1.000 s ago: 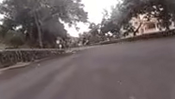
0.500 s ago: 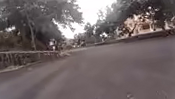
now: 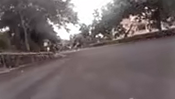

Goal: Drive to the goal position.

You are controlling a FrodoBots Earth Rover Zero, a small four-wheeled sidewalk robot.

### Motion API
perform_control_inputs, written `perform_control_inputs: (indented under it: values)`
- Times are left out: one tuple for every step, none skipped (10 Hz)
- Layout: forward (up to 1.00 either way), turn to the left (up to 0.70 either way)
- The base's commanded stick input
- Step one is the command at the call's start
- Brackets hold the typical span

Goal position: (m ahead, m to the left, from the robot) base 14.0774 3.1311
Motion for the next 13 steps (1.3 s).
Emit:
perform_control_inputs:
  values:
    - [0.7, 0.0]
    - [0.7, 0.0]
    - [0.7, 0.0]
    - [0.7, 0.0]
    - [0.7, 0.0]
    - [0.7, 0.0]
    - [0.7, 0.0]
    - [0.7, 0.0]
    - [0.7, 0.0]
    - [0.7, 0.0]
    - [0.7, 0.0]
    - [0.7, 0.0]
    - [0.7, 0.0]
